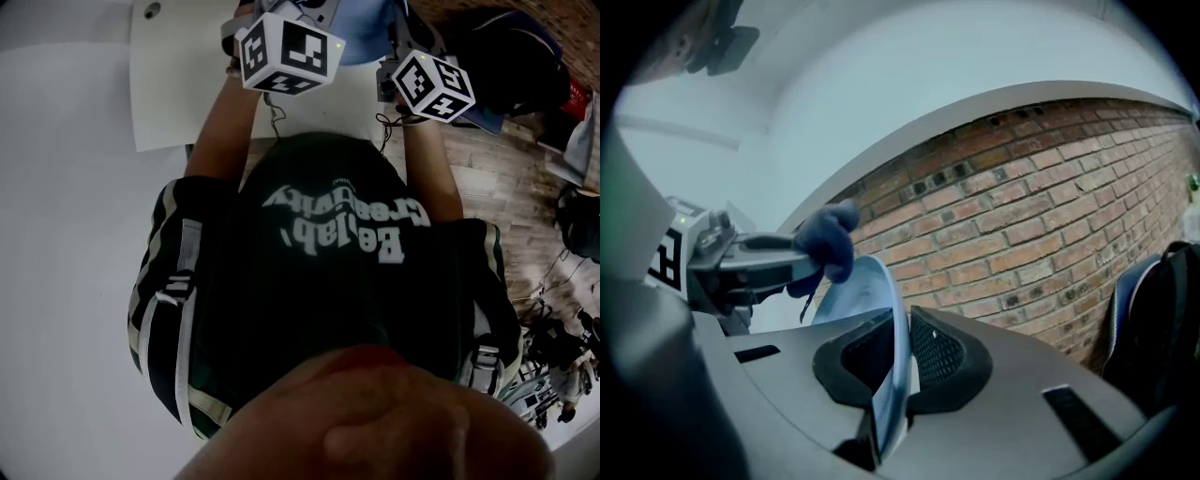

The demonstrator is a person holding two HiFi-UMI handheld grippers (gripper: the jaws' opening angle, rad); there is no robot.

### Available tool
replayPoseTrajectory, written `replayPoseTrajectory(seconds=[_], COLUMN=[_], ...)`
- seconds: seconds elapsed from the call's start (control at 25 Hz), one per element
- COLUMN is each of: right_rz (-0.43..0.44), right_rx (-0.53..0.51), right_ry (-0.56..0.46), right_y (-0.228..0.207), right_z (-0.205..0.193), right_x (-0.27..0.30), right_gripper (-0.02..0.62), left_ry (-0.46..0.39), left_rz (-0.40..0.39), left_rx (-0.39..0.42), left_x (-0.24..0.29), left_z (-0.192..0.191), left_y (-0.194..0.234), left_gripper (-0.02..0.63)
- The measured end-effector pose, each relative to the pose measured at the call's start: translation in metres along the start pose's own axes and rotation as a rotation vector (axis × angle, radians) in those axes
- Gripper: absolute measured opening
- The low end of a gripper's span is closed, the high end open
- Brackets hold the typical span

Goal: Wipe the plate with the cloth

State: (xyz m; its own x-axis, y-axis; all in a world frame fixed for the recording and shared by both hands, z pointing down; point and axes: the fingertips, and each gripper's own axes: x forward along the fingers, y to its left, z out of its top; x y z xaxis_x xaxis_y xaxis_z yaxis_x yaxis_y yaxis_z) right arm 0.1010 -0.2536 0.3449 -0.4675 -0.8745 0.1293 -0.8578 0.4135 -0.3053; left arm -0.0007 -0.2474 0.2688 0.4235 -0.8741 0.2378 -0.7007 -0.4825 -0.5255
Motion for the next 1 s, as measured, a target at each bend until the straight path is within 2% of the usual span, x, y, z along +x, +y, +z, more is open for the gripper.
replayPoseTrajectory(seconds=[0.16, 0.24, 0.64, 1.0], right_rz=[0.054, 0.067, 0.044, 0.028], right_rx=[-0.130, -0.154, -0.123, -0.029], right_ry=[0.012, 0.004, -0.069, -0.159], right_y=[0.026, 0.031, 0.017, 0.006], right_z=[-0.004, -0.001, 0.029, 0.060], right_x=[0.003, 0.004, 0.000, -0.007], right_gripper=[0.015, 0.015, 0.015, 0.015], left_ry=[0.001, 0.011, 0.083, 0.143], left_rz=[-0.006, 0.004, 0.137, 0.193], left_rx=[0.045, 0.063, 0.061, 0.048], left_x=[0.010, 0.014, 0.004, -0.014], left_z=[0.010, 0.009, -0.020, -0.049], left_y=[-0.008, -0.009, 0.044, 0.069], left_gripper=[0.098, 0.098, 0.098, 0.098])
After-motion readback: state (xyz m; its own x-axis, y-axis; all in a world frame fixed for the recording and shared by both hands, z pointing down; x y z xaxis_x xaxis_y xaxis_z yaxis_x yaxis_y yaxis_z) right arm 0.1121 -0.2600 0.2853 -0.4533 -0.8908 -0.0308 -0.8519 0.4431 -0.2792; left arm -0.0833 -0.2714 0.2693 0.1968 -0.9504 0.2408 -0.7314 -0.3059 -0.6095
